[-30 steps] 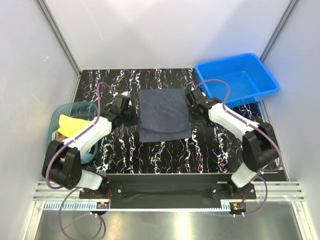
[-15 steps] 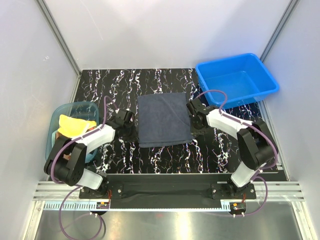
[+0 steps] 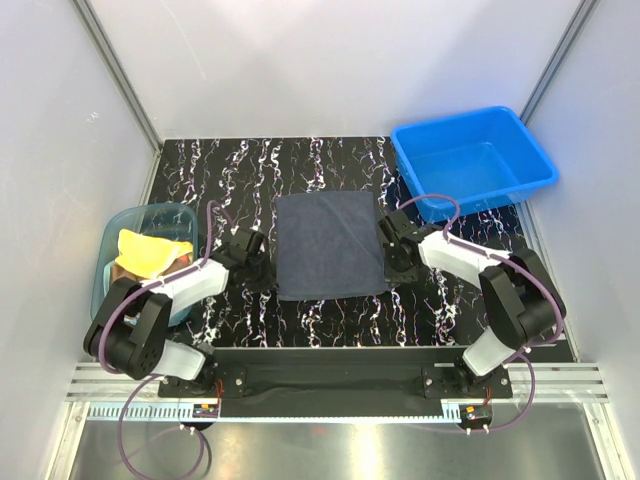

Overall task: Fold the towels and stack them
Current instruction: Fold the towel

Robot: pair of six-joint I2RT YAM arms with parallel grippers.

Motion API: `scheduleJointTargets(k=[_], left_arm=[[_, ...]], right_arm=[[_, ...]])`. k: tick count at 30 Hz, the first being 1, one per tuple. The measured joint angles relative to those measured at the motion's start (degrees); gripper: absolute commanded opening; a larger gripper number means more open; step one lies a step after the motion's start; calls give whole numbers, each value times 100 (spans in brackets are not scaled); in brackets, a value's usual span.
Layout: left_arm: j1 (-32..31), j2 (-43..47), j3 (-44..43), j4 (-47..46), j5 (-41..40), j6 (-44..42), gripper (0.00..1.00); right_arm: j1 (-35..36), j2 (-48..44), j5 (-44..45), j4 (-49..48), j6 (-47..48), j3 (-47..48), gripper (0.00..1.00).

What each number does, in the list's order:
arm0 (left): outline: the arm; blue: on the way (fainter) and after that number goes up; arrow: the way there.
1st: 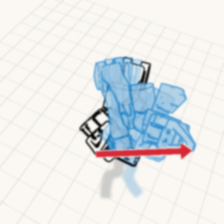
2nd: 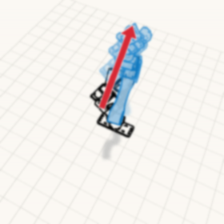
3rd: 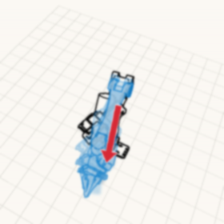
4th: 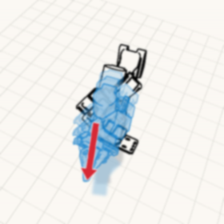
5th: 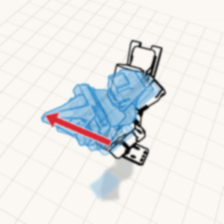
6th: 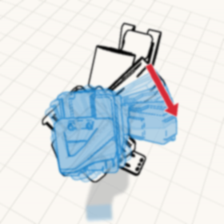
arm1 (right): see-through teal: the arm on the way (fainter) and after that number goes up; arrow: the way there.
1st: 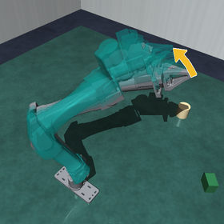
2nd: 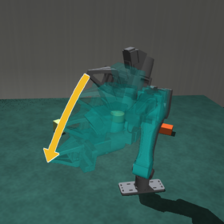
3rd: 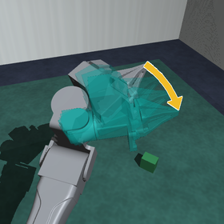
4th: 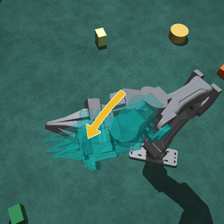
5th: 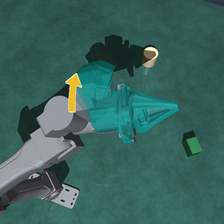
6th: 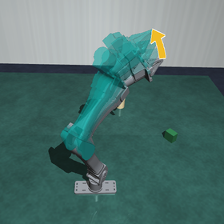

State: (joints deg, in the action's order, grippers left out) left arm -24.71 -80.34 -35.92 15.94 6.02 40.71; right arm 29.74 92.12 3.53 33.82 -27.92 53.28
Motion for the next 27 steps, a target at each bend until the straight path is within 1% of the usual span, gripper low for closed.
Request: scheduleJointTargets(k=[2,3,5,9,10,11,12,13,15,18,20,23,27], left_arm=[[-15,0,9,-48,-22,-7,0],[-17,0,9,-50,-28,-7,0],[-24,0,9,-52,-39,-4,0],[-55,44,9,9,-160,-9,0],[-59,76,9,72,-216,-9,0],[-63,114,9,142,-284,-13,3],[-68,146,9,205,-339,-15,19],[-79,199,9,297,-415,-48,28],[-90,317,7,494,-557,-52,42],[-90,501,-129,844,-780,-48,44],[-90,518,-435,988,-848,-105,45],[-90,433,-911,778,-754,-214,43],[-92,-109,-1298,302,-551,-251,41]], right_arm=[[0,0,-20,-52,-42,-107,1],[0,0,-26,-101,-52,-157,4],[-2,-20,-70,-195,-74,-223,8],[-4,-151,-323,-400,-94,-389,21],[-4,-195,-380,-415,-87,-431,27],[-4,-245,-442,-413,-105,-463,30],[-4,-304,-481,-402,-105,-487,31],[-4,-367,-498,-396,-105,-498,33],[-4,-487,-505,-396,-107,-498,34],[-4,-640,-457,-369,-103,-433,32],[-4,-645,-450,-411,-90,-278,32],[-4,-595,-472,-632,-13,-37,30],[-4,-232,-546,-1064,118,254,29]])
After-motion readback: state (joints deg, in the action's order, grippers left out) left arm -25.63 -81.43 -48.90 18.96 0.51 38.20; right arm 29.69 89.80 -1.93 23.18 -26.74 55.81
